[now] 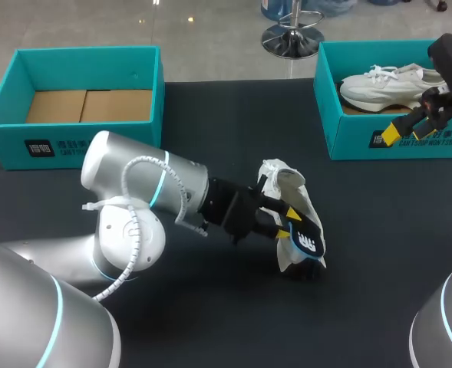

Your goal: Take the shoe out of the shoebox, open the shoe tongue, remove and reinsert the insole, then place the shoe into the shoebox

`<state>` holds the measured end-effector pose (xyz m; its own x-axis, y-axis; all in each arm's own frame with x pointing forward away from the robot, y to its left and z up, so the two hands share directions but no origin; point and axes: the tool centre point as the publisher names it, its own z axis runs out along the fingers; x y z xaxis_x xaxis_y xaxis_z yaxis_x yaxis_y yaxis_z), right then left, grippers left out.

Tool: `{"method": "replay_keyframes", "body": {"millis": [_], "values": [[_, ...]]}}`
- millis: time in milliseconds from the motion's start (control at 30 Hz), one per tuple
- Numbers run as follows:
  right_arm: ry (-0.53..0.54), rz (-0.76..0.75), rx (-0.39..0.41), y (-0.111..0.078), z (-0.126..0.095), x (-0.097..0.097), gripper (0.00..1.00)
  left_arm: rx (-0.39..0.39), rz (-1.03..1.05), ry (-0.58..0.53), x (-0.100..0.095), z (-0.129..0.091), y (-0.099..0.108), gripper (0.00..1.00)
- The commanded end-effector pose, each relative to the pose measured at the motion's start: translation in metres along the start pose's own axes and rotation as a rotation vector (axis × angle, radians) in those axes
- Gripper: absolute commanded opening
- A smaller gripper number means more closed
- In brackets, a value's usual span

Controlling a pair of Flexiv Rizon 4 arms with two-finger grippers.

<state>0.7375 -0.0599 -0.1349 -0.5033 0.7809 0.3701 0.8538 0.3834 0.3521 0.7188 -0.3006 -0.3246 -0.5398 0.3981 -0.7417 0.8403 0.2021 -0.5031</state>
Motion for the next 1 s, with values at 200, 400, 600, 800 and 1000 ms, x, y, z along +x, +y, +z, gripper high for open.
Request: {"method": "replay_keyframes", "body": {"millis": [200,400,600,800,1000], "values": [[-0.001,0.001,0.003,0.001,0.001,0.000,1.00,0.006,0.001,-0.005,0.002,0.000,-0.007,0.00],[-0.001,0.001,0.003,0.001,0.001,0.000,1.00,-0.014,0.012,-0.006,0.003,0.001,0.000,0.00],[-0.001,0.001,0.003,0.001,0.001,0.000,1.00,-0.046,0.018,-0.020,-0.003,-0.002,0.014,0.00],[-0.001,0.001,0.003,0.001,0.001,0.000,1.00,-0.077,0.046,-0.019,-0.006,-0.002,0.025,0.00],[-0.001,0.001,0.003,0.001,0.001,0.000,1.00,-0.091,0.058,-0.013,-0.007,0.001,0.032,0.00]]}}
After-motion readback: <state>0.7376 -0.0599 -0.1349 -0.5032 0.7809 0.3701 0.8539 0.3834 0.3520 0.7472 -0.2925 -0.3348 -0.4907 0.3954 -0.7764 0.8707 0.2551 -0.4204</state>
